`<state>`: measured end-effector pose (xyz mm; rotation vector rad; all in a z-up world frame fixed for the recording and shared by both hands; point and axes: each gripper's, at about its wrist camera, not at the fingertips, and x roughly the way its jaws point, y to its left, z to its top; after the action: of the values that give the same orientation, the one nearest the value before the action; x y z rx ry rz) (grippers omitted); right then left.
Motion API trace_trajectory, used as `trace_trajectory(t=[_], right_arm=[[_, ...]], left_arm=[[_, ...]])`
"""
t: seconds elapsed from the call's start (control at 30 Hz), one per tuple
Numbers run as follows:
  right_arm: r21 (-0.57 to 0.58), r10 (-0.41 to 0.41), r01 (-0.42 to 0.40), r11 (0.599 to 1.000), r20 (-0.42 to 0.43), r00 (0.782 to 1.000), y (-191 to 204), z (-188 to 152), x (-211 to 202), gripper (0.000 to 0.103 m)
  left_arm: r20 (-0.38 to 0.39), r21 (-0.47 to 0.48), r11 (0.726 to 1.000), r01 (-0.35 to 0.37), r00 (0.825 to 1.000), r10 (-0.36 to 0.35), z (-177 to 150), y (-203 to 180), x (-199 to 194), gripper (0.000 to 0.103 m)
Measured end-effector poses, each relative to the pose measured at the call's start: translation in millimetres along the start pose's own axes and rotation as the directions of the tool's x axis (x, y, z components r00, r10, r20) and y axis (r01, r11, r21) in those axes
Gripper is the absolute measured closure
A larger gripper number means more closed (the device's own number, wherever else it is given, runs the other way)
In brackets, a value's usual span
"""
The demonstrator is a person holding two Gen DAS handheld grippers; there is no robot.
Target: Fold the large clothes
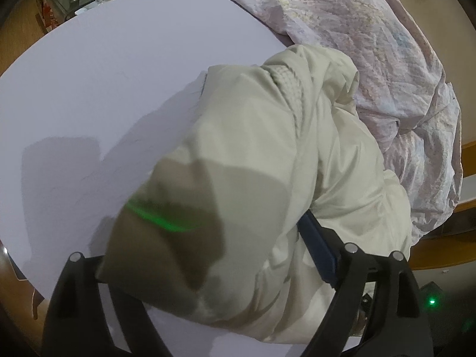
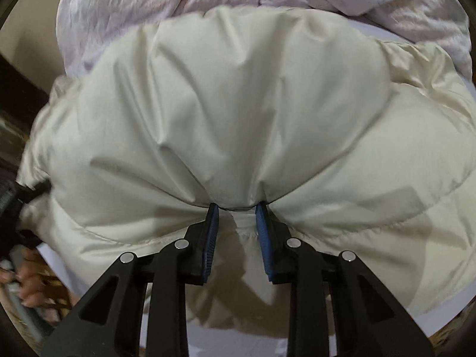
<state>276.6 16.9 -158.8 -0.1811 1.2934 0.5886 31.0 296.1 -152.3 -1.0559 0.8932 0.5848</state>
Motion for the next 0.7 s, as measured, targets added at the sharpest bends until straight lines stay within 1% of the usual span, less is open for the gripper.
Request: trace_trajectory(t=[0.07, 0.2, 0.3, 0.5, 0.53, 0.57, 0.6, 0.63, 0.67, 0.7], right_arm=[[-0.018, -0.012, 0.013, 1.0, 0.011, 1.0, 3, -1, 3, 0.075], [-0.019, -0.006, 0.007, 1.0, 0.034, 0.999, 2, -6, 4, 0.075], [-0.016, 0.002, -0.001, 1.0, 0.033, 0.999, -3, -12, 1, 0.075], [-0.02, -0.002, 0.003, 1.0, 0.032, 0.999, -8, -9, 0, 0.075], [-0.022, -0.006, 0.006, 1.0, 0.033, 0.999, -8, -9, 0, 0.075], [-0.026, -0.01, 0.011, 1.0, 0.035, 0.999, -8, -10, -1, 0.075], [-0.033, -0.016, 0.017, 0.999, 0.038, 0.999, -6, -9, 0, 0.075], [-0.038, -0.02, 0.022, 0.999, 0.04, 0.999, -1, -8, 2, 0.075], [-0.045, -0.027, 0.029, 0.999, 0.045, 0.999, 1, -9, 2, 0.075], [-0.048, -0.032, 0.035, 0.998, 0.048, 0.998, 3, -9, 2, 0.075]], left_arm=[[0.0, -0.004, 1.0, 0.007, 1.0, -0.007, 1, 0, 0, 0.018], [-0.002, -0.038, 0.999, 0.034, 0.999, -0.034, 4, 4, 2, 0.018], [-0.004, -0.065, 0.996, 0.053, 0.999, -0.054, 5, 6, 6, 0.019], [0.001, -0.12, 0.988, 0.092, 0.996, -0.093, 5, 10, 13, 0.02], [0.003, -0.118, 0.989, 0.094, 0.996, -0.094, 5, 10, 13, 0.023], [0.003, -0.117, 0.987, 0.111, 0.994, -0.111, 6, 9, 14, 0.033], [0.004, -0.118, 0.986, 0.122, 0.993, -0.122, 6, 7, 14, 0.04], [0.01, -0.109, 0.987, 0.122, 0.993, -0.121, 7, 5, 12, 0.045], [0.017, -0.091, 0.988, 0.124, 0.992, -0.123, 7, 1, 9, 0.054], [0.024, -0.067, 0.99, 0.121, 0.993, -0.119, 7, -4, 5, 0.059]])
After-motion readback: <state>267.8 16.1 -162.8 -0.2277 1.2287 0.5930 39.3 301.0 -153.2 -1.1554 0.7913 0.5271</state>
